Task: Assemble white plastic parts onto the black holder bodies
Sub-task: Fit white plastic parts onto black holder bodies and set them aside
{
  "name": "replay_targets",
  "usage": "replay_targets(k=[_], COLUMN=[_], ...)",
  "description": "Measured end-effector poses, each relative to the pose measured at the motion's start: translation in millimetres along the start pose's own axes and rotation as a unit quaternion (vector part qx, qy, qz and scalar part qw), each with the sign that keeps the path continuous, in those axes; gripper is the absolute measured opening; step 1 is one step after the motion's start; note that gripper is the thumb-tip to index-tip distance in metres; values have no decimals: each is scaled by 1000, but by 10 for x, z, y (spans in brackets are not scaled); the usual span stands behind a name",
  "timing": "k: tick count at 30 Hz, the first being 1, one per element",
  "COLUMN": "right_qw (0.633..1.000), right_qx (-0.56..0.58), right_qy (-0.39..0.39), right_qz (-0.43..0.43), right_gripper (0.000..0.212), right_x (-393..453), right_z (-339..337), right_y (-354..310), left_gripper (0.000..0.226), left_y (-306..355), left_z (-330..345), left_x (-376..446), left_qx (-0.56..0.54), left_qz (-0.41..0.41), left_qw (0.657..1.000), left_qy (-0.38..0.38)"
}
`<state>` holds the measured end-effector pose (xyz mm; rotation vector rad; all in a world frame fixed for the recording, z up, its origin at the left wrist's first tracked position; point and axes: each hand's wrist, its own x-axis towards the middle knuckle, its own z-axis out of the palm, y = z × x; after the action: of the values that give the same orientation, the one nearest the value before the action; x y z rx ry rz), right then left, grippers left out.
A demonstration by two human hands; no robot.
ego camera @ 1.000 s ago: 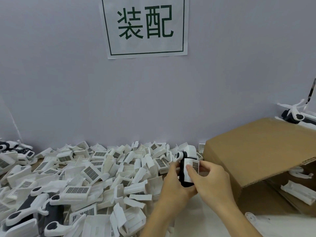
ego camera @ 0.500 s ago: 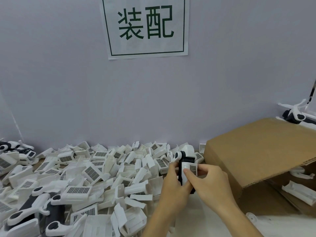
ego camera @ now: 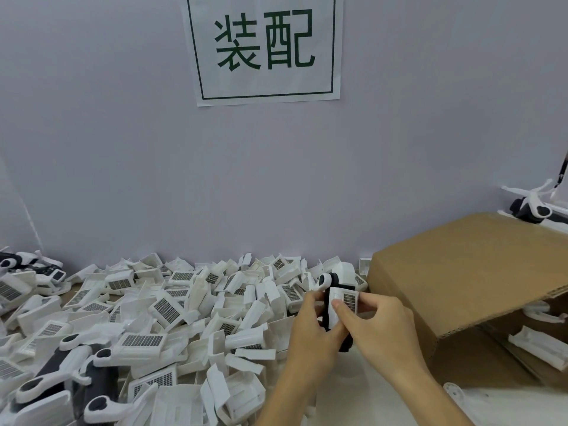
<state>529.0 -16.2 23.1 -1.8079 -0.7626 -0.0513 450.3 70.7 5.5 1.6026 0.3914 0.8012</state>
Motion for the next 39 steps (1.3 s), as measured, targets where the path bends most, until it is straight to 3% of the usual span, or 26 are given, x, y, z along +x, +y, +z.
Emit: replay_targets(k=[8,13,16,19,21,23,25,27,30,36,39], right_qw=[1000,998,997,997,998,999,999,995,970,916,909], right_qx=[-7,-15,-1,14,23,16,25,60,190,361,380], right_qy=[13,0,-2,35,45,27,-17,-73,-127,-80,-73], right_qz=[1,-63,-80,-66,-49,-23,11,41,85,153,154], right_gripper=[14,4,18,30,21,18,28,37,34,29,31], right_x=[-31,-44,-59,-64,-58,-53,-64,-96,-127,-131,-115], right_z=[10,-19,-56,-39,-21,-9,9,26,73,54,44], right_y=[-30,-90,-123,-118,-114,-108,-114,-163,-240,-294,-258], left_gripper=[27,25,24,25,22,18,19,22,27,49,41], left_y=[-3,47,50,61,80,106,130,159,179,202,218], left_z=[-2,-31,-46,-48,-55,-63,-66,-60,-46,-8,-9], left_x=[-11,-7,9,15,14,18,23,16,-2,-17,-22], left_qx=[-16,-32,-46,-79,-109,-140,-150,-151,-135,-146,-143], left_qz=[15,7,-10,-31,-46,-61,-71,-76,-63,-48,-58], left_qw=[1000,999,999,996,992,987,984,983,987,988,988], left_qy=[-6,-2,4,21,39,57,69,75,66,32,-1])
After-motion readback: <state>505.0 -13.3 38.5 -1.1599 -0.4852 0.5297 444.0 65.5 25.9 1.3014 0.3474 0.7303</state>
